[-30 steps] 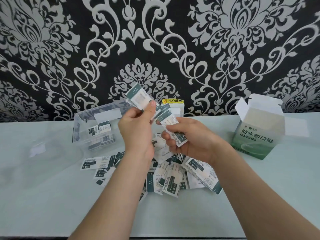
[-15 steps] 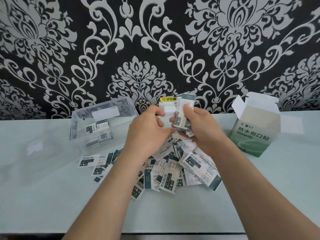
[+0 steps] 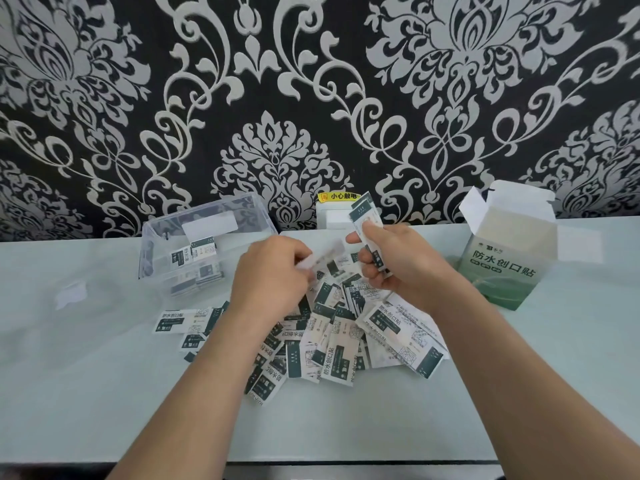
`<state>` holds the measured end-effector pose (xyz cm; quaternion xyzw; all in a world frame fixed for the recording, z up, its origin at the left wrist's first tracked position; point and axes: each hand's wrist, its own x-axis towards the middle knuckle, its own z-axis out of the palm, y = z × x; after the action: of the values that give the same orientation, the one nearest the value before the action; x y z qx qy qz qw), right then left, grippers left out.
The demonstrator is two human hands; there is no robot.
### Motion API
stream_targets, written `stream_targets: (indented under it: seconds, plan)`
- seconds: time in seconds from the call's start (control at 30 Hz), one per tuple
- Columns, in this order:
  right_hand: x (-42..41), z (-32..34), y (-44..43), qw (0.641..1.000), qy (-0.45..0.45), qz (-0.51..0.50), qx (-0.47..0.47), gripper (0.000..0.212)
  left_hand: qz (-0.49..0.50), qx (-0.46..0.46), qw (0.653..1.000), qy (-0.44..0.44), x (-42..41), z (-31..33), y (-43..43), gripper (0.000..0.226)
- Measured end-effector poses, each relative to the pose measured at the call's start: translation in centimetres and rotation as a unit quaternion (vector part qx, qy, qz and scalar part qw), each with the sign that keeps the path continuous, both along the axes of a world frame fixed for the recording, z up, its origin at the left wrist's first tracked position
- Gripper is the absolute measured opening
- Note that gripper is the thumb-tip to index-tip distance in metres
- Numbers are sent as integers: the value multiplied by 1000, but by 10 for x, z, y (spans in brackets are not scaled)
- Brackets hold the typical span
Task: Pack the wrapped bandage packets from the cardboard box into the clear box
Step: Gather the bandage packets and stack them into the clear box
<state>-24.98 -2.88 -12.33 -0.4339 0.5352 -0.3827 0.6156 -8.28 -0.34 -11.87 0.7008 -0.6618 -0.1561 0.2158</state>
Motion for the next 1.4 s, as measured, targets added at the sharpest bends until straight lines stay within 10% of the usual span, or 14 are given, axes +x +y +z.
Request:
stream_targets:
  seconds: [0.13, 0.27, 0.43, 0.67, 0.77, 0.9, 1.07, 1.4]
  plan:
    - [1, -1, -2, 1000, 14, 5, -15, 38, 40, -77, 968, 236, 5, 18, 5, 22]
    - [12, 4, 6, 992, -62, 108, -34, 39, 51, -97, 817, 566, 5, 28, 11, 25]
    - [34, 3, 10, 976, -140, 137, -96, 8, 82, -68, 732, 673, -5, 22, 12, 24]
    - [39, 3, 8, 965, -248, 62, -63, 9, 43, -24, 861, 507, -4, 17, 15, 9]
    - [43, 5, 9, 970, -236, 33, -39, 23, 35, -160, 965, 205, 1, 10, 12, 16]
    - [57, 6, 15, 982, -170, 80, -21, 50, -28, -223, 971, -79, -13, 10, 18, 11]
    - [49, 8, 11, 969, -238, -35, 50, 27, -138, -110, 980, 96, -11, 14, 21, 40]
    - [49, 6, 15, 992, 4, 125, -5, 25, -230, -78, 970, -10, 0, 7, 23, 111]
